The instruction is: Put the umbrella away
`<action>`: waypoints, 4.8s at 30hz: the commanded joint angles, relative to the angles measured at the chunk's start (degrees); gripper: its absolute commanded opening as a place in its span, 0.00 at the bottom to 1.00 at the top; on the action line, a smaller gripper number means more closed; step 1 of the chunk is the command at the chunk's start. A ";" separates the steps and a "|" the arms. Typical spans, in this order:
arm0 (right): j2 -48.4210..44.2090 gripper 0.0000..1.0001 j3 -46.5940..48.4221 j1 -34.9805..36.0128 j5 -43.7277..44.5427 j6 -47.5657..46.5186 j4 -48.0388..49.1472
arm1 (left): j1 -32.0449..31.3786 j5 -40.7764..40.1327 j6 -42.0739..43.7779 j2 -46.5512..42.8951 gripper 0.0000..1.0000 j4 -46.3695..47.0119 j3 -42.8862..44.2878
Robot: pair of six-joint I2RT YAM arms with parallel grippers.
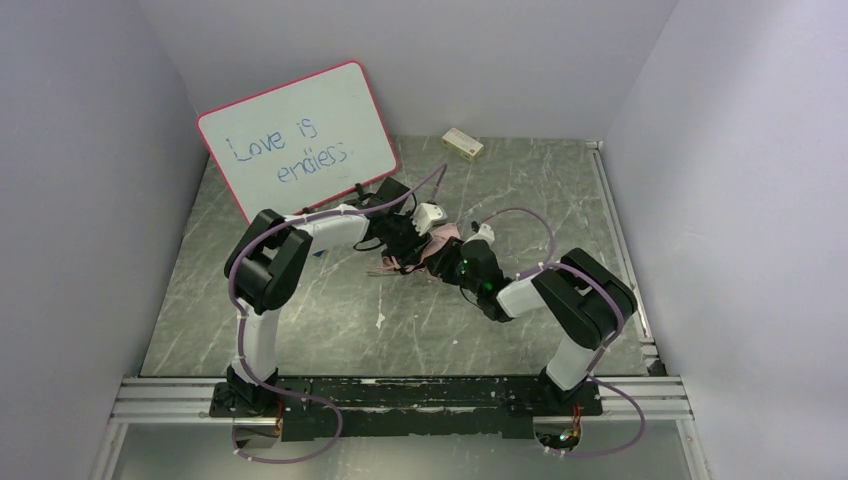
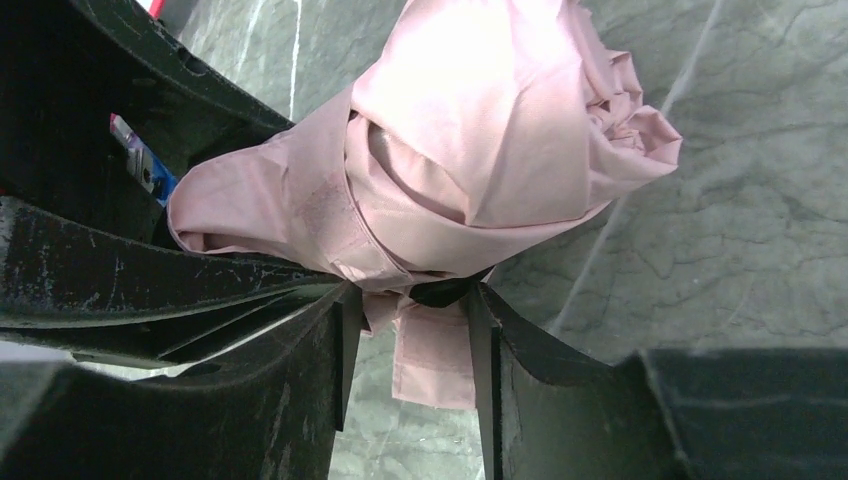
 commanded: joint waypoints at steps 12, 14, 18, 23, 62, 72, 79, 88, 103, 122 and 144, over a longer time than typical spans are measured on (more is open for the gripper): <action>-0.24 0.45 -2.95 0.05 -2.28 8.18 -5.47 | -0.84 -7.07 1.10 5.94 0.05 -3.73 -1.72; -0.09 0.46 -3.29 0.09 -3.10 9.56 -4.56 | -0.84 -7.13 1.10 5.97 0.05 -3.73 -1.71; 0.26 0.46 -4.50 0.17 -4.30 13.11 -2.57 | -0.84 -7.11 1.10 5.97 0.05 -3.81 -1.70; 0.41 0.47 -5.28 0.46 -3.84 16.14 -2.46 | -0.80 -7.09 1.01 6.10 0.05 -3.81 -1.68; 2.96 0.50 -6.39 4.97 6.09 28.77 -5.45 | -0.84 -7.30 1.10 6.40 0.05 -4.24 -1.55; 3.61 0.50 -5.90 3.70 10.36 29.30 -6.73 | -0.84 -7.44 1.18 6.27 0.05 -4.37 -1.69; 1.19 0.50 -7.40 3.69 12.97 28.63 -6.81 | -0.84 -7.38 1.21 6.55 0.05 -4.52 -1.45; 2.07 0.47 -9.23 3.31 11.94 27.64 -1.11 | -0.84 -7.34 1.25 6.64 0.05 -4.70 -1.27; 0.63 0.13 -9.69 3.39 13.27 25.25 -1.85 | -0.85 -7.56 1.22 6.55 0.05 -4.62 -1.36; -5.66 0.00 -18.36 7.24 10.56 20.26 6.72 | -1.06 -13.68 -0.89 5.26 0.05 -1.47 -2.33; -12.91 0.00 -16.86 4.76 11.51 14.70 22.32 | -2.42 -14.71 0.98 5.18 0.05 -1.70 -3.23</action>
